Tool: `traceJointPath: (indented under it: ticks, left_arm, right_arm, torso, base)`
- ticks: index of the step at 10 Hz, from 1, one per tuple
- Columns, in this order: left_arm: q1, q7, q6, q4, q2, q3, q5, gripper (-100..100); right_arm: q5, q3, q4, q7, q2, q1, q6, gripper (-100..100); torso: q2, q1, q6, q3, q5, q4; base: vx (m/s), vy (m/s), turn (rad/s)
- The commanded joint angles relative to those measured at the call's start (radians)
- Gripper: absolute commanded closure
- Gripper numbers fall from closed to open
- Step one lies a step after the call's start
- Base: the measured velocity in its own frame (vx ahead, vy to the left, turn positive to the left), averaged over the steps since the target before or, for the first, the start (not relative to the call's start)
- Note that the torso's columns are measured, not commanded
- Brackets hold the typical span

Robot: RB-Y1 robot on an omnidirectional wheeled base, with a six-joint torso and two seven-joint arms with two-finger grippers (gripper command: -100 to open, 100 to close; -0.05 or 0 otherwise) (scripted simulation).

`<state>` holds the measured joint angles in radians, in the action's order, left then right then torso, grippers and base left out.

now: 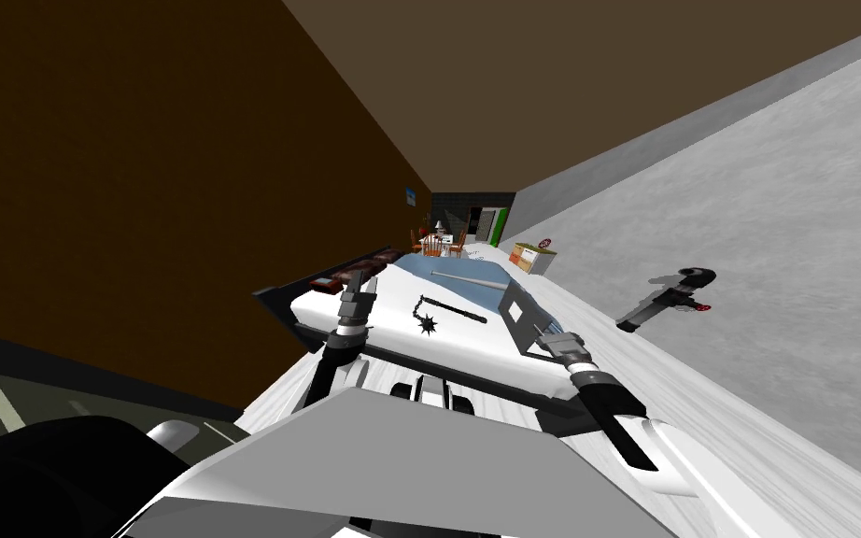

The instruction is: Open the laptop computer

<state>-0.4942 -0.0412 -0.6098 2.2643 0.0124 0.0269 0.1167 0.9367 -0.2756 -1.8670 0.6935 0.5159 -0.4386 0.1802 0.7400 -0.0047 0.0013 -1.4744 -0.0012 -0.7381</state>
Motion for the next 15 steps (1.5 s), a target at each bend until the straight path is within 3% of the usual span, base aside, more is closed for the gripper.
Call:
traceJointPath:
  ticks: [1, 6, 7, 8, 12, 15]
  left_arm:
    - [0.000, 0.000, 0.000, 0.000, 0.000, 0.000, 0.000, 0]
    - [0.000, 0.000, 0.000, 0.000, 0.000, 0.000, 0.000, 0]
    - [0.000, 0.000, 0.000, 0.000, 0.000, 0.000, 0.000, 0]
    - [0.000, 0.000, 0.000, 0.000, 0.000, 0.000, 0.000, 0]
    - [0.000, 0.000, 0.000, 0.000, 0.000, 0.000, 0.000, 0]
    - [0.000, 0.000, 0.000, 0.000, 0.000, 0.000, 0.000, 0]
  right_arm:
    - [-0.051, 0.003, 0.031, -0.055, 0.007, 0.021, -0.002, 100]
    - [-0.147, 0.011, 0.084, -0.154, 0.018, 0.061, -0.002, 100]
    - [-0.135, 0.011, 0.071, -0.139, 0.016, 0.056, 0.000, 100]
    - [-0.168, 0.018, 0.109, -0.164, -0.009, 0.081, 0.013, 100]
    - [-0.229, 0.031, 0.184, -0.204, -0.060, 0.128, 0.039, 100]
    - [-0.244, 0.034, 0.202, -0.213, -0.073, 0.139, 0.045, 100]
  torso:
    - [-0.001, 0.001, 0.001, -0.001, 0.000, 0.000]
    - [-0.003, 0.002, 0.000, -0.002, 0.000, 0.001]
    - [-0.004, 0.000, 0.001, -0.002, -0.001, 0.002]
    - [-0.005, 0.003, 0.000, -0.003, 0.000, 0.002]
    - [-0.007, -0.006, 0.003, -0.004, -0.004, 0.005]
    - [-0.010, -0.003, 0.001, -0.005, -0.006, 0.008]
  base:
    - [-0.044, -0.100, 0.011]
    - [-0.039, -0.071, 0.020]
    - [-0.014, -0.023, 0.013]
    - [-0.027, -0.068, 0.009]
    - [-0.032, -0.109, 0.011]
    - [-0.010, -0.056, -0.006]
